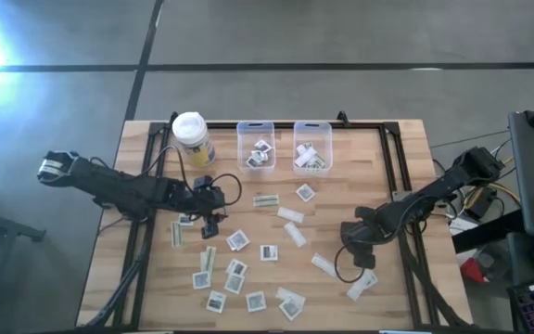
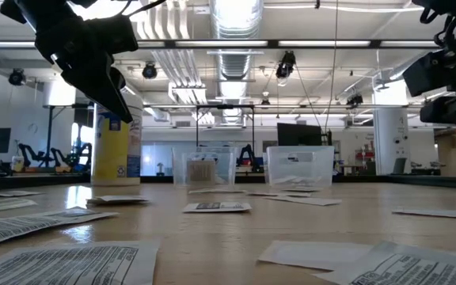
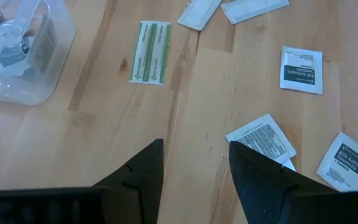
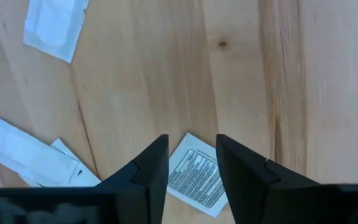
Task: Pick & Place First Aid Supplies
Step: Put the towelette pack into the left transparent bin
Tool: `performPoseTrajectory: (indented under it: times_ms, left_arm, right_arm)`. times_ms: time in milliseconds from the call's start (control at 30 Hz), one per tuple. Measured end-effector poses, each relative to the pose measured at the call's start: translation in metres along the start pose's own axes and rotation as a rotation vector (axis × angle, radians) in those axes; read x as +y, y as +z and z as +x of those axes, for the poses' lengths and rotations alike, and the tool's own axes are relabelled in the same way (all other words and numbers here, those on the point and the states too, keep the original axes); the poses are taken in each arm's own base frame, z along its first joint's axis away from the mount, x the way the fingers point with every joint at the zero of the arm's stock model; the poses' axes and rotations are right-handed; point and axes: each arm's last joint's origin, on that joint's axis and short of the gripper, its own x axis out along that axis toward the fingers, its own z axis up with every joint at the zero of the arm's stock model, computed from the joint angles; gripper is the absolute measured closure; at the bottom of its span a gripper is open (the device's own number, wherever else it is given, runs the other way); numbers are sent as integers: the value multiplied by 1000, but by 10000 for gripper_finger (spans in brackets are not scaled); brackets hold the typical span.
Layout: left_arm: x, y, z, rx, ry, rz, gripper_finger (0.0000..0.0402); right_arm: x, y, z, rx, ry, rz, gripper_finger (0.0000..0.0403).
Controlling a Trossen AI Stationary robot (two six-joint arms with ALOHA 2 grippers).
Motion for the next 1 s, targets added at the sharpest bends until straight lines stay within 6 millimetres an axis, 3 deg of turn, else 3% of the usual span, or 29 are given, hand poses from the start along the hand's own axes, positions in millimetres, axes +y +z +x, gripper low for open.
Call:
performPoseTrajectory:
  times_ms: [267, 1000]
  left_arm:
    - [0, 0, 0, 0, 0, 0, 228]
    - [0, 0, 0, 1, 1, 0, 228]
  right_arm:
    - [-2, -3, 5, 4, -3, 0, 252]
    - [0, -2, 35, 94, -46, 6, 256]
